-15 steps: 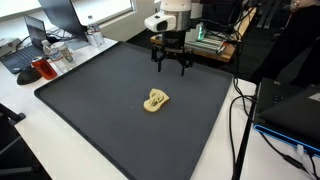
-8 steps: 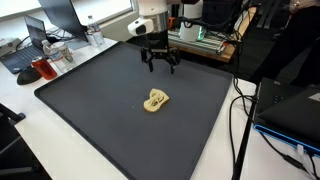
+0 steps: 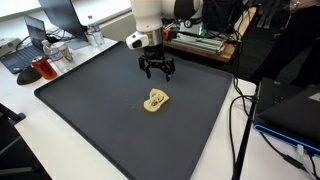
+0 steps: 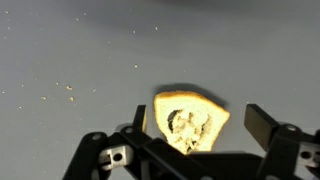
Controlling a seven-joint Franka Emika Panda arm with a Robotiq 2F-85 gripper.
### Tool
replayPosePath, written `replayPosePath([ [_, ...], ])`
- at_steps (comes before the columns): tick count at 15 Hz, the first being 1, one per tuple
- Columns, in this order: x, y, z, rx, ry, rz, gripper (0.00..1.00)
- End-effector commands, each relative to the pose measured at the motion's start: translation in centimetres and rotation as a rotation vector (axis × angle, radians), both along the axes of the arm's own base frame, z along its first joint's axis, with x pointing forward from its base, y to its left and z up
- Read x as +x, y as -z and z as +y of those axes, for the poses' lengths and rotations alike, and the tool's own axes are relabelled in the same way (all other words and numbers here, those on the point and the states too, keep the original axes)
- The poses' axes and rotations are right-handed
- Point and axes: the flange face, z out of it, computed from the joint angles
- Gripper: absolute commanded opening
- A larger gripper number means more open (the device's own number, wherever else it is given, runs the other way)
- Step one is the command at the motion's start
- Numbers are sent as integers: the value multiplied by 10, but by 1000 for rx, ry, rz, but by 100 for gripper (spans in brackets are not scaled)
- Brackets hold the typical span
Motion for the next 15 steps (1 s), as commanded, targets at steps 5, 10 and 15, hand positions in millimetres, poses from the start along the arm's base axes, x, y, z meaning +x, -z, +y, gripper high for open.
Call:
replayPosePath([
  [5, 32, 34, 4, -55, 38, -33, 100],
  [10, 50, 51, 16, -101, 60, -35, 100],
  [15, 59, 64, 23, -138, 67, -34, 99],
])
